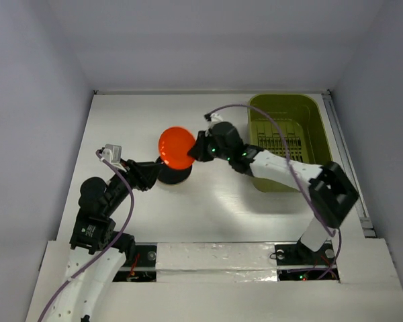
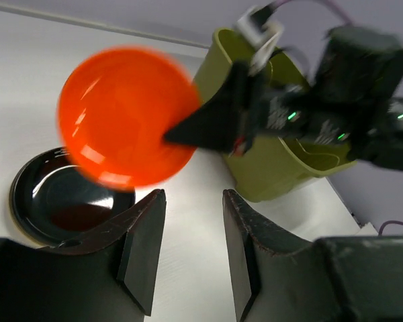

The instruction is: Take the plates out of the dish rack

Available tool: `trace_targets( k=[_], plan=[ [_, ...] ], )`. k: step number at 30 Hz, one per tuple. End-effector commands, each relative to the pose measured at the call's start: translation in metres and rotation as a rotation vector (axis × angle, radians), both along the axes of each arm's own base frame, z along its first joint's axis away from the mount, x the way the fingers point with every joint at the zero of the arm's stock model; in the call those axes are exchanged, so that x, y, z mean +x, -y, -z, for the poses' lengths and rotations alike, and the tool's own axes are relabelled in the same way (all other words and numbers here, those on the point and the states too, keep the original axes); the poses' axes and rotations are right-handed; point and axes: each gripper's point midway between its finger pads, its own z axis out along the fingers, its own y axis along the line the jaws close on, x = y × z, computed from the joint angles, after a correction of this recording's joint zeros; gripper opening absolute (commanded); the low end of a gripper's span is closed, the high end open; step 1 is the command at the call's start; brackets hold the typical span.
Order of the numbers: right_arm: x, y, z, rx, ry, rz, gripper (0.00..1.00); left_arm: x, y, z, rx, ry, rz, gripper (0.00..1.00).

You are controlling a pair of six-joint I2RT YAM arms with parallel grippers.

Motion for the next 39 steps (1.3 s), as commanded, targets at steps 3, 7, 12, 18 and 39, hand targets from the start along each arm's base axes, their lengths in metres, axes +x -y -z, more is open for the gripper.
trace_targets(
  k=[3, 7, 12, 18, 39],
  plan=[
    [-0.011, -0.071, -0.005, 0.186, -0.043, -0.094, 0.0, 0.005, -0.005, -0.012, -0.007, 0.039, -0.024, 0.37],
    [-0.017, -0.089, 0.026, 0.189, -0.111, -0.104, 0.0, 0.006, -0.004, -0.011, -0.006, 0.036, -0.023, 0.37],
    [-0.015, -0.085, 0.056, 0.173, -0.172, -0.056, 0.11, 0.007, -0.005, -0.011, -0.006, 0.034, -0.026, 0.38],
    [-0.01, -0.084, 0.068, 0.166, -0.185, -0.015, 0.15, 0.007, -0.005, -0.011, -0.009, 0.034, -0.027, 0.38],
    [-0.005, -0.043, 0.078, 0.025, -0.151, 0.119, 0.83, 0.006, -0.005, -0.011, -0.009, 0.037, -0.023, 0.38]
  ],
)
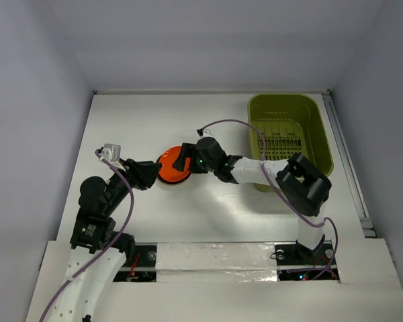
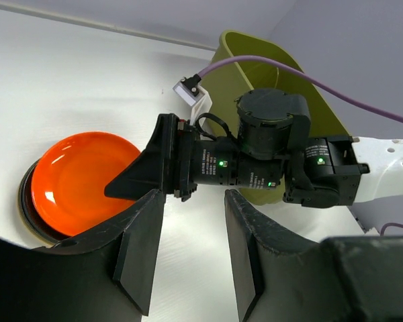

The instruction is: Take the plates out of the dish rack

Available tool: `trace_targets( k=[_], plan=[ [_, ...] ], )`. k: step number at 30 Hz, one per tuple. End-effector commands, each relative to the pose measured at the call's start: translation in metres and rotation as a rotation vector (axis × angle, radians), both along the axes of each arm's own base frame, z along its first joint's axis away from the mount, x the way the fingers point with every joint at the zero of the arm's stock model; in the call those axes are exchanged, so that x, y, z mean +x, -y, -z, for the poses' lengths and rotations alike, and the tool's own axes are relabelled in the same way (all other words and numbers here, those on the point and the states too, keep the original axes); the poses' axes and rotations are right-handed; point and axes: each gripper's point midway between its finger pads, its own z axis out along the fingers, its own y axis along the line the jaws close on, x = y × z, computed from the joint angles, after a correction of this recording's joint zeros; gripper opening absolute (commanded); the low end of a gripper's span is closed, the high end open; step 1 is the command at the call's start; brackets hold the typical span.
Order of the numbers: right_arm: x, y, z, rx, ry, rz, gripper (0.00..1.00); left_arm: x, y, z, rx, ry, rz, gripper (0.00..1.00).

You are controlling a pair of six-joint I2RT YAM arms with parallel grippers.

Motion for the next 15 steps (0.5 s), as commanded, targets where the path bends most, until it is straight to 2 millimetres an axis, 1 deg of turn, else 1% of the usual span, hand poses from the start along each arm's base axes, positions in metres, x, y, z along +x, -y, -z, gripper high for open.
trace_targets(
  k=[1, 2, 3, 5, 6, 8, 9, 10, 12, 13, 15],
  plan=[
    [0.006, 0.013, -0.035, -0.001, 0.09, 0.043, 0.91, 0.002, 0.0, -0.012, -0.01, 0.043, 0.004, 0.38],
    [0.006, 0.017, -0.034, -0.011, 0.094, 0.05, 0.99, 0.002, 0.0, -0.013, -0.011, 0.044, 0.004, 0.38],
    [0.005, 0.02, -0.041, -0.007, 0.108, 0.055, 1.0, 0.002, 0.0, -0.013, -0.011, 0.044, 0.004, 0.38],
    [0.003, 0.027, -0.04, -0.026, 0.108, 0.065, 1.0, 0.002, 0.0, -0.012, -0.01, 0.043, 0.002, 0.38],
    [0.0, 0.029, -0.047, -0.026, 0.126, 0.07, 1.0, 0.002, 0.0, -0.012, -0.009, 0.044, 0.002, 0.38],
    [-0.002, 0.035, -0.051, -0.037, 0.131, 0.081, 1.0, 0.002, 0.0, -0.013, -0.011, 0.044, 0.002, 0.39],
    [-0.006, 0.036, -0.059, -0.038, 0.152, 0.078, 1.0, 0.002, 0.0, -0.013, -0.011, 0.044, 0.002, 0.4],
    [-0.007, 0.039, -0.06, -0.053, 0.153, 0.078, 1.0, 0.002, 0.001, -0.013, -0.011, 0.044, 0.005, 0.41],
    [-0.003, 0.045, -0.068, -0.076, 0.171, 0.102, 1.0, 0.002, 0.0, -0.013, -0.011, 0.044, 0.004, 0.42],
    [-0.008, 0.048, -0.071, -0.097, 0.179, 0.098, 1.0, 0.002, 0.0, -0.013, -0.01, 0.043, 0.004, 0.44],
    [-0.005, 0.057, -0.077, -0.125, 0.199, 0.126, 1.0, 0.002, 0.0, -0.012, -0.01, 0.041, 0.004, 0.45]
  ],
)
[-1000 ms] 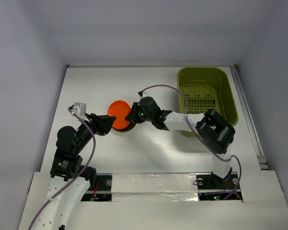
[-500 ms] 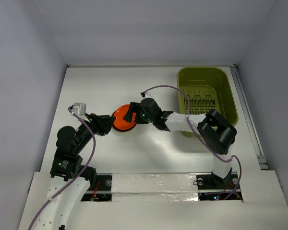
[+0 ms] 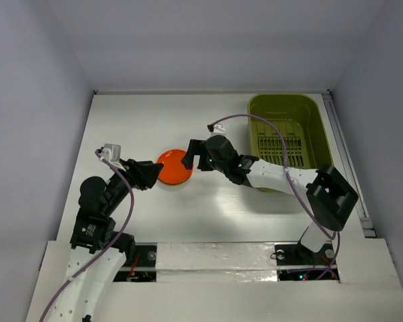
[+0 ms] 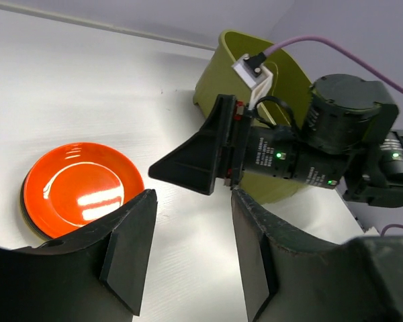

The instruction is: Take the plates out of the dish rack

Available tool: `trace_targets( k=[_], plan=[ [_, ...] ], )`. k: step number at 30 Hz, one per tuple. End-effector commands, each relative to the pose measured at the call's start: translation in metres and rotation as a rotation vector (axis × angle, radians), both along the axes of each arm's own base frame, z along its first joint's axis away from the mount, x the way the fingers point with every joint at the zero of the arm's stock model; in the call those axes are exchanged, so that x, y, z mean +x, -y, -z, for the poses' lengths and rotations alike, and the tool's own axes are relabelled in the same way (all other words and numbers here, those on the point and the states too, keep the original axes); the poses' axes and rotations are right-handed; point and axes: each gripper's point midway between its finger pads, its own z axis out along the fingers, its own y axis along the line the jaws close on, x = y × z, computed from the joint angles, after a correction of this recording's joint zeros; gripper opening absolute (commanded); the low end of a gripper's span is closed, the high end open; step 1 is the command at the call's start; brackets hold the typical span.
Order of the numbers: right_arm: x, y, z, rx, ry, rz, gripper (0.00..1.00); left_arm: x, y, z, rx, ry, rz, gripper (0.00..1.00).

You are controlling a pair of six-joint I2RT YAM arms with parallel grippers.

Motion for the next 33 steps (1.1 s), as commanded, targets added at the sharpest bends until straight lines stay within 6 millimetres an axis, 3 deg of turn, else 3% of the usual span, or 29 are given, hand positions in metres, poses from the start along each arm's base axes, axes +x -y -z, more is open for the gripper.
trace_targets(
  k=[1, 3, 4, 6, 8, 9, 10, 11, 12, 13, 14, 15, 16, 19, 20, 22, 24, 25, 26, 28, 33],
  plan=[
    [0.004, 0.017, -0.025, -0.057, 0.078, 0.058, 1.0, 0.002, 0.0, -0.012, -0.01, 0.042, 0.001, 0.46],
    [0.004, 0.027, -0.042, -0.049, 0.114, 0.085, 1.0, 0.002, 0.0, -0.012, -0.01, 0.042, 0.002, 0.48],
    [0.0, 0.035, -0.04, -0.078, 0.115, 0.083, 1.0, 0.001, 0.0, -0.015, -0.011, 0.045, 0.004, 0.49],
    [-0.003, 0.044, -0.062, -0.067, 0.164, 0.081, 0.98, 0.0, 0.0, -0.016, -0.008, 0.052, 0.004, 0.51],
    [-0.007, 0.055, -0.073, -0.067, 0.189, 0.099, 0.89, 0.0, -0.002, -0.018, -0.007, 0.055, -0.005, 0.53],
    [-0.01, 0.065, -0.094, -0.046, 0.23, 0.112, 0.83, 0.0, -0.001, -0.017, -0.006, 0.053, -0.004, 0.55],
    [-0.012, 0.07, -0.103, -0.033, 0.252, 0.117, 0.74, 0.0, -0.002, -0.019, -0.007, 0.056, -0.005, 0.57],
    [-0.015, 0.078, -0.106, -0.031, 0.263, 0.127, 0.42, 0.002, -0.004, -0.018, -0.005, 0.055, -0.017, 0.58],
    [-0.017, 0.087, -0.115, -0.022, 0.283, 0.152, 0.25, 0.003, -0.004, -0.017, -0.006, 0.052, -0.02, 0.6],
    [-0.025, 0.1, -0.141, 0.023, 0.331, 0.166, 0.01, 0.002, -0.004, -0.018, -0.009, 0.052, -0.021, 0.63],
    [-0.033, 0.117, -0.16, 0.058, 0.371, 0.191, 0.0, 0.003, -0.005, -0.017, -0.007, 0.051, -0.022, 0.65],
    [-0.033, 0.119, -0.153, 0.045, 0.366, 0.198, 0.0, 0.003, -0.004, -0.017, -0.007, 0.049, -0.021, 0.65],
    [-0.043, 0.136, -0.18, 0.102, 0.417, 0.217, 0.0, 0.003, -0.004, -0.018, -0.006, 0.053, -0.021, 0.69],
    [-0.058, 0.175, -0.201, 0.147, 0.48, 0.296, 0.03, 0.003, -0.005, -0.019, -0.003, 0.055, -0.024, 0.73],
    [-0.072, 0.198, -0.223, 0.212, 0.524, 0.323, 0.13, 0.003, -0.005, -0.02, -0.002, 0.059, -0.022, 0.75],
    [-0.083, 0.228, -0.234, 0.238, 0.566, 0.389, 0.25, 0.003, -0.004, -0.022, 0.002, 0.065, -0.017, 0.77],
    [-0.103, 0.267, -0.257, 0.32, 0.625, 0.458, 0.55, 0.003, -0.004, -0.023, 0.007, 0.069, -0.017, 0.79],
    [-0.108, 0.276, -0.257, 0.325, 0.64, 0.473, 0.65, 0.003, -0.004, -0.027, 0.004, 0.08, -0.017, 0.79],
    [-0.112, 0.287, -0.26, 0.34, 0.65, 0.498, 0.81, 0.003, -0.004, -0.029, 0.004, 0.087, -0.014, 0.79],
    [-0.121, 0.309, -0.263, 0.369, 0.67, 0.55, 0.96, 0.003, -0.004, -0.037, 0.0, 0.104, -0.018, 0.79],
    [-0.119, 0.321, -0.246, 0.336, 0.631, 0.62, 0.98, -0.001, -0.008, -0.065, -0.014, 0.166, -0.032, 0.79]
  ],
)
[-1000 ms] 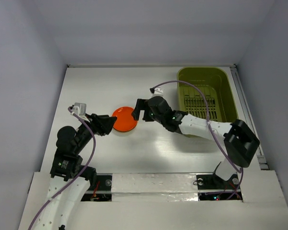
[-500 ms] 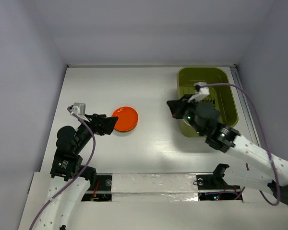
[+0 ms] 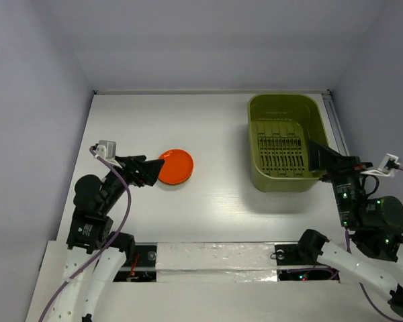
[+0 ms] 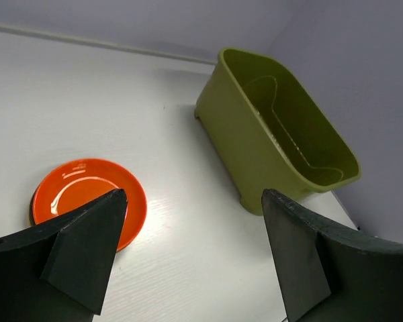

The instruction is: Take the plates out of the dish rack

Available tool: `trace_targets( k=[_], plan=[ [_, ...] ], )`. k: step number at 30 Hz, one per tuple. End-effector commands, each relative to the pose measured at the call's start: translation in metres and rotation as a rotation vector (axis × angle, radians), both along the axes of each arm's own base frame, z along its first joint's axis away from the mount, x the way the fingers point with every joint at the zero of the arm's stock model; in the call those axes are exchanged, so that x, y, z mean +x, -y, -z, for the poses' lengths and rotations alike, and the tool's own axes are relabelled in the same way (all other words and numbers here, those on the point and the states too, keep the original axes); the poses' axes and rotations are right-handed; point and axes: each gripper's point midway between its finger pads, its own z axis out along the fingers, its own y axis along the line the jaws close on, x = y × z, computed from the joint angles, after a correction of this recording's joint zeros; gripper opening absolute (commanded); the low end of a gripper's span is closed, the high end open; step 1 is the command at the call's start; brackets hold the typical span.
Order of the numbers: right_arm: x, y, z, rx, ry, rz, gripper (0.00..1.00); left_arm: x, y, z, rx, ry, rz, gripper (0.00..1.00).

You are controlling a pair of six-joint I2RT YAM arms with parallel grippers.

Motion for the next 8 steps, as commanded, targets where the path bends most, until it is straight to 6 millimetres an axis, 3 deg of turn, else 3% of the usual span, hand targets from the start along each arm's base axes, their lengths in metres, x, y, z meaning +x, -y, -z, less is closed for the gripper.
trace_targets(
  k=[1, 8],
  plan=[
    [0.0167, -0.0023, 0.0365, -0.091, -0.118, 0.08, 0.98, -0.0058, -0.0043, -0.0565, -0.026, 0.157, -0.015, 0.79],
    [0.0187, -0.0044, 0.0329, -0.106, -0.12, 0.082, 0.99, -0.0052, -0.0078, -0.0629, -0.027, 0.162, -0.036, 0.81]
  ],
)
